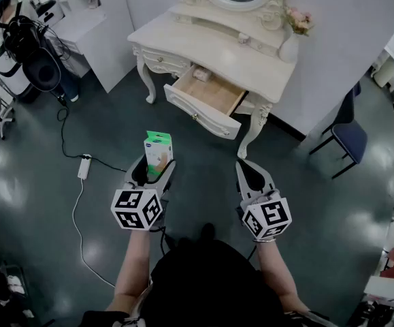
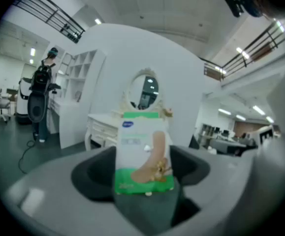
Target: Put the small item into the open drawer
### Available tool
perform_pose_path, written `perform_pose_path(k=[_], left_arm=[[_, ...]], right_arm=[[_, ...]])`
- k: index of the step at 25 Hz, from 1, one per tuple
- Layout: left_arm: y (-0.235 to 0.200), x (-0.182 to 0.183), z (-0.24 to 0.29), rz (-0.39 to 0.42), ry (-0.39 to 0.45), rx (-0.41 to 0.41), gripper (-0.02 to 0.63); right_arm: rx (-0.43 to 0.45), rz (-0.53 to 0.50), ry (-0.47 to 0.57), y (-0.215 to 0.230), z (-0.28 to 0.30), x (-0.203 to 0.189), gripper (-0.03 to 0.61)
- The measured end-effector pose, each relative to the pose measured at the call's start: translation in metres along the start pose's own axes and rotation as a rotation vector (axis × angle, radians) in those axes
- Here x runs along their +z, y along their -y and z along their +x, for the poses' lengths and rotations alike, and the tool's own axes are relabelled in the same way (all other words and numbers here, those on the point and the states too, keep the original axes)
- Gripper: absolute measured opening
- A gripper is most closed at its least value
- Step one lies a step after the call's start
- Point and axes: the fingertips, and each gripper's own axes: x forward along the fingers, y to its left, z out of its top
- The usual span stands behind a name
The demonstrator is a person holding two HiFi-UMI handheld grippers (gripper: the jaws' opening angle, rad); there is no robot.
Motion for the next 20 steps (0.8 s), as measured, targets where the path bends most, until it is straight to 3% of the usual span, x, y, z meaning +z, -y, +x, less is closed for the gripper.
perform_pose_path(k=[20], left_arm=[[0.014, 0.014, 0.054, 0.049, -0.018, 0.002, 0.344]], right_arm=[[-0.026, 0.068, 0.033, 0.055, 0.012, 0.006, -0.003]])
